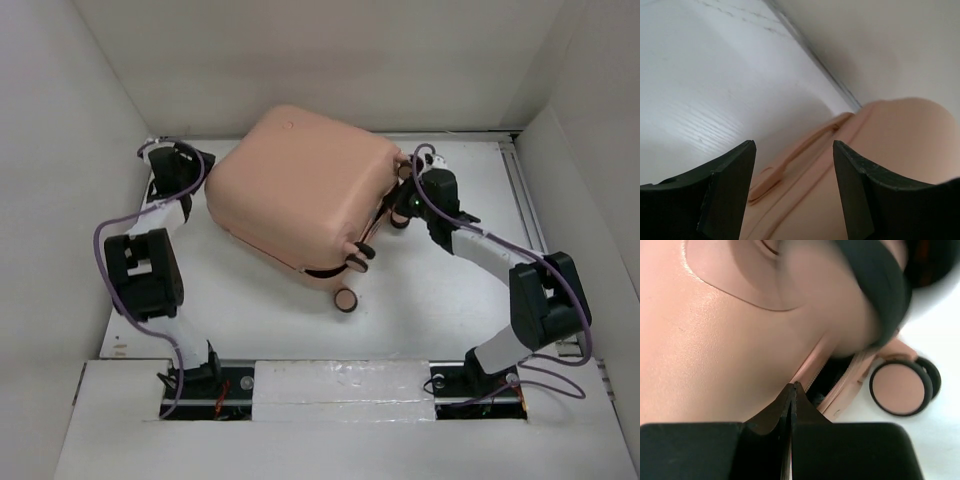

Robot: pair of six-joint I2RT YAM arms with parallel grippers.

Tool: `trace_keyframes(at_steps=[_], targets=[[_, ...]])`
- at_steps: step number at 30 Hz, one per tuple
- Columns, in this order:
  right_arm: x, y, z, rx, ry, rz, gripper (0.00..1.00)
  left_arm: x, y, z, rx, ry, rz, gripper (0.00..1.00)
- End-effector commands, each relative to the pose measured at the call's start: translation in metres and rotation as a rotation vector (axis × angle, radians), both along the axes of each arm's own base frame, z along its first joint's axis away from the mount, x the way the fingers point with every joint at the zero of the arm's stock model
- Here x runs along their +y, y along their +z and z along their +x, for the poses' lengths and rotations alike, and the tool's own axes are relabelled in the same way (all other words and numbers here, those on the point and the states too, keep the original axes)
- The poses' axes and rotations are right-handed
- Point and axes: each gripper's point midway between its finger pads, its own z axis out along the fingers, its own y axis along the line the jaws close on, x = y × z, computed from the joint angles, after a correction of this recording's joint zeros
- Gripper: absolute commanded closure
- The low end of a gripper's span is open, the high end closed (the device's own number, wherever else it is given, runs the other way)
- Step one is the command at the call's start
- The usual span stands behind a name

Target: Pack the luggage

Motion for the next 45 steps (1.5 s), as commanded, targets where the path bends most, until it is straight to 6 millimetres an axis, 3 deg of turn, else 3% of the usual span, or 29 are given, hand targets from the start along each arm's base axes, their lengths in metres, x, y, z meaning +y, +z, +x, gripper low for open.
trace_keyframes(at_steps=[1,3,4,5,6,7,10,13,15,17,18,20,22,25,26,28,29,30,31,32,33,34,35,37,38,39,41,44,45], targets=[[0.035,0.070,0.019,-0.192,0.114,0.111,1.00,-0.133,-0.047,-0.085,0.158,-0.331,-0.119,0.41],[0.040,0.058,0.021,-0.160,0.180,0.083,1.00,-0.150,-0.035,-0.109,0.105,-0.348,-0.102,0.41],[0.046,0.071,0.026,-0.182,0.206,0.083,1.00,-0.155,-0.060,-0.137,0.163,-0.354,-0.116,0.41],[0.049,0.061,0.031,-0.166,0.235,0.049,1.00,-0.158,-0.062,-0.148,0.161,-0.346,-0.130,0.41],[0.052,0.057,0.034,-0.150,0.260,0.030,1.00,-0.164,-0.047,-0.159,0.115,-0.363,-0.136,0.41],[0.069,0.066,0.031,-0.132,0.326,0.013,1.00,-0.164,-0.048,-0.169,0.106,-0.354,-0.134,0.41],[0.102,0.039,0.027,-0.054,0.424,-0.054,0.99,-0.170,-0.049,-0.210,0.102,-0.350,-0.091,0.41],[0.137,0.046,0.025,-0.077,0.477,-0.051,0.99,-0.173,-0.039,-0.240,0.084,-0.351,-0.032,0.41],[0.168,0.071,0.023,-0.124,0.513,-0.054,0.99,-0.175,-0.039,-0.255,0.080,-0.362,-0.018,0.40],[0.186,0.069,0.020,-0.102,0.548,-0.084,0.97,-0.181,-0.028,-0.270,0.036,-0.392,-0.016,0.40],[0.192,0.100,0.029,-0.166,0.548,-0.072,0.96,-0.182,-0.032,-0.276,0.035,-0.404,-0.016,0.40],[0.202,0.110,0.027,-0.165,0.586,-0.070,0.89,-0.186,-0.021,-0.279,-0.009,-0.424,-0.044,0.39],[0.200,0.150,0.033,-0.233,0.572,-0.049,0.78,-0.197,-0.013,-0.282,-0.054,-0.492,-0.069,0.38],[0.163,0.171,0.042,-0.251,0.503,-0.054,0.65,-0.200,0.029,-0.267,-0.143,-0.498,-0.036,0.33],[0.146,0.200,0.032,-0.306,0.481,-0.041,0.58,-0.198,0.040,-0.263,-0.176,-0.491,-0.011,0.32],[0.113,0.191,0.031,-0.292,0.429,-0.052,0.52,-0.190,0.068,-0.250,-0.260,-0.427,0.016,0.26],[0.101,0.190,0.025,-0.291,0.419,-0.064,0.47,-0.186,0.094,-0.246,-0.322,-0.394,0.012,0.22],[0.086,0.216,0.004,-0.357,0.418,-0.064,0.45,-0.180,0.109,-0.241,-0.363,-0.364,0.041,0.19],[0.079,0.186,-0.007,-0.309,0.414,-0.078,0.45,-0.168,0.121,-0.231,-0.386,-0.281,0.066,0.16],[0.072,0.180,-0.018,-0.313,0.408,-0.092,0.44,-0.161,0.137,-0.225,-0.410,-0.228,0.061,0.11],[0.059,0.198,-0.040,-0.367,0.392,-0.083,0.44,-0.157,0.143,-0.221,-0.418,-0.185,0.032,0.08],[0.039,0.174,-0.064,-0.363,0.321,-0.088,0.46,-0.150,0.155,-0.202,-0.480,-0.079,-0.075,0.06],[0.038,0.143,-0.067,-0.300,0.327,-0.106,0.46,-0.150,0.155,-0.202,-0.480,-0.078,-0.076,0.06],[0.018,0.143,-0.087,-0.313,0.243,-0.073,0.52,-0.142,0.147,-0.183,-0.448,-0.021,-0.063,0.06],[0.009,0.137,-0.089,-0.318,0.190,-0.063,0.59,-0.133,0.146,-0.175,-0.439,0.036,-0.057,0.06],[-0.014,0.101,-0.088,-0.252,0.081,-0.091,0.67,-0.127,0.150,-0.168,-0.441,0.063,-0.078,0.06],[-0.035,0.093,-0.092,-0.231,-0.023,-0.037,0.92,-0.102,0.141,-0.144,-0.421,0.135,-0.064,0.08],[-0.059,0.056,-0.089,-0.156,-0.117,-0.029,1.00,-0.086,0.161,-0.102,-0.417,0.113,-0.070,0.12],[-0.062,0.052,-0.088,-0.145,-0.131,-0.017,1.00,-0.076,0.119,-0.075,-0.275,0.103,-0.041,0.13]])
